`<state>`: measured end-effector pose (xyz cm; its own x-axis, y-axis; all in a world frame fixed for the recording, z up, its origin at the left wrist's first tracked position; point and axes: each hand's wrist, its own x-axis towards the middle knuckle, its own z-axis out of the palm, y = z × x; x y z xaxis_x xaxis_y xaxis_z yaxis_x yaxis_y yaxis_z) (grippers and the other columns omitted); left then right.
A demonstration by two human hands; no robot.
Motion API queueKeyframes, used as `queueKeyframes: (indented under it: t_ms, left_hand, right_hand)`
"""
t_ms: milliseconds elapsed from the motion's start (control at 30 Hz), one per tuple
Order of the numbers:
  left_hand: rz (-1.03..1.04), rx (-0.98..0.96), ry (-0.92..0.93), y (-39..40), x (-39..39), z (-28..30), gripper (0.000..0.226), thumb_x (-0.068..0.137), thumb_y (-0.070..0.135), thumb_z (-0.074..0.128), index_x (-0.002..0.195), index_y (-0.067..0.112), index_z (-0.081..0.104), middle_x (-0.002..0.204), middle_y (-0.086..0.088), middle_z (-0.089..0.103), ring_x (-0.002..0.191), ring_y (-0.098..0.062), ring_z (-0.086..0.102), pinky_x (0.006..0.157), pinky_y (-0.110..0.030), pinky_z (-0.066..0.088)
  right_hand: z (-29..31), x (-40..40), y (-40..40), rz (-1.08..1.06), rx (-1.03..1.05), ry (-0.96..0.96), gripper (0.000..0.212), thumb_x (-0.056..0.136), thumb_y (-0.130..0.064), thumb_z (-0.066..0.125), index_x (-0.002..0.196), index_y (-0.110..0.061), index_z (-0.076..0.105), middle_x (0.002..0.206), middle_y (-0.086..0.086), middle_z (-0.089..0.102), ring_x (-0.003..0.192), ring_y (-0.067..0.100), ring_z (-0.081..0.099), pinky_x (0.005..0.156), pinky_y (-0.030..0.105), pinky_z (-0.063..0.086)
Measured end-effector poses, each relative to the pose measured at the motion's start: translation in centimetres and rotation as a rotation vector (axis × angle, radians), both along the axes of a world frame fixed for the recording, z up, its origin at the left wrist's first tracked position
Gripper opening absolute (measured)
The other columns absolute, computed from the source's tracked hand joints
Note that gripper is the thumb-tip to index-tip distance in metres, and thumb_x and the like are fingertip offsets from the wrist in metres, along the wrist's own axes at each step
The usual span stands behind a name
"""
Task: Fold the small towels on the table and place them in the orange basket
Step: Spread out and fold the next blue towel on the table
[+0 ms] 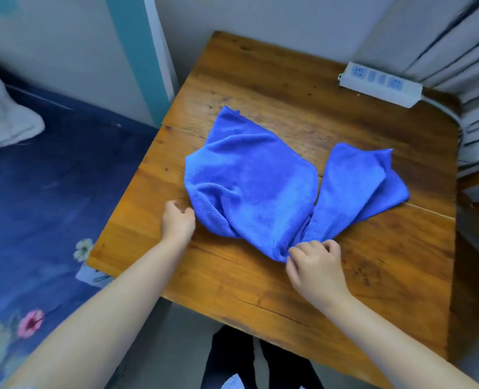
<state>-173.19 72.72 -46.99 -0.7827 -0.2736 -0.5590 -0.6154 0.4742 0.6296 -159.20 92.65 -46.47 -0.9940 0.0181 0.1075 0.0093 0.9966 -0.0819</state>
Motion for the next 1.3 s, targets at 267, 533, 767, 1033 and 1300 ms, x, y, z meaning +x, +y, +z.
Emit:
queueKeyframes:
  t_ms: [267,533,767,1033,1300]
  left_hand:
    - [0.212,0.415,-0.167,3.4,4.9,-0.9,0.023,0.097,0.008,0.042,0.075,0.016,0.042,0.089,-0.005,0.054,0.075,-0.017,0.057,0.062,-0.022,0.043]
    - [0.345,0.327,-0.033,4.9,3.6,0.3,0.022,0.098,0.012,0.043,0.077,0.009,0.048,0.082,-0.007,0.052,0.063,-0.014,0.048,0.06,-0.026,0.046]
    - [0.198,0.031,0.285,3.3,-3.1,5.8,0.032,0.1,0.014,0.032,0.121,-0.005,0.046,0.127,-0.021,0.051,0.119,-0.032,0.048,0.099,-0.035,0.036]
    - [-0.385,-0.19,0.049,4.9,-5.3,7.7,0.041,0.092,0.014,0.049,0.054,0.012,0.032,0.059,-0.006,0.037,0.067,-0.026,0.039,0.053,-0.032,0.031]
    - [0.015,0.21,-0.069,3.1,0.5,1.9,0.022,0.084,-0.008,0.048,0.088,0.01,0.06,0.08,-0.007,0.057,0.078,-0.024,0.053,0.064,-0.026,0.043]
  right_hand:
    - [2.2,-7.1,5.4,-0.354,-0.107,-0.238,0.032,0.084,-0.036,0.059,0.081,-0.007,0.071,0.09,0.011,0.069,0.097,0.033,0.057,0.085,0.04,0.03]
    - [1.4,-9.8,3.1,-0.421,-0.189,-0.377,0.033,0.09,-0.034,0.05,0.064,-0.015,0.053,0.096,0.01,0.059,0.106,0.03,0.048,0.084,0.036,0.027]
    - [9.3,-12.6,8.8,-0.588,-0.46,0.119,0.023,0.088,-0.028,0.055,0.088,-0.007,0.062,0.099,0.014,0.063,0.105,0.032,0.053,0.078,0.029,0.015]
    - [10.0,-12.8,4.8,0.078,-0.211,0.203,0.015,0.07,-0.011,0.054,0.076,-0.005,0.066,0.075,0.01,0.069,0.073,0.029,0.068,0.075,0.043,0.044]
    - [3.6,-8.8,5.3,0.164,-0.456,-0.213,0.022,0.074,-0.011,0.052,0.076,0.001,0.071,0.075,0.015,0.071,0.072,0.033,0.069,0.068,0.042,0.056]
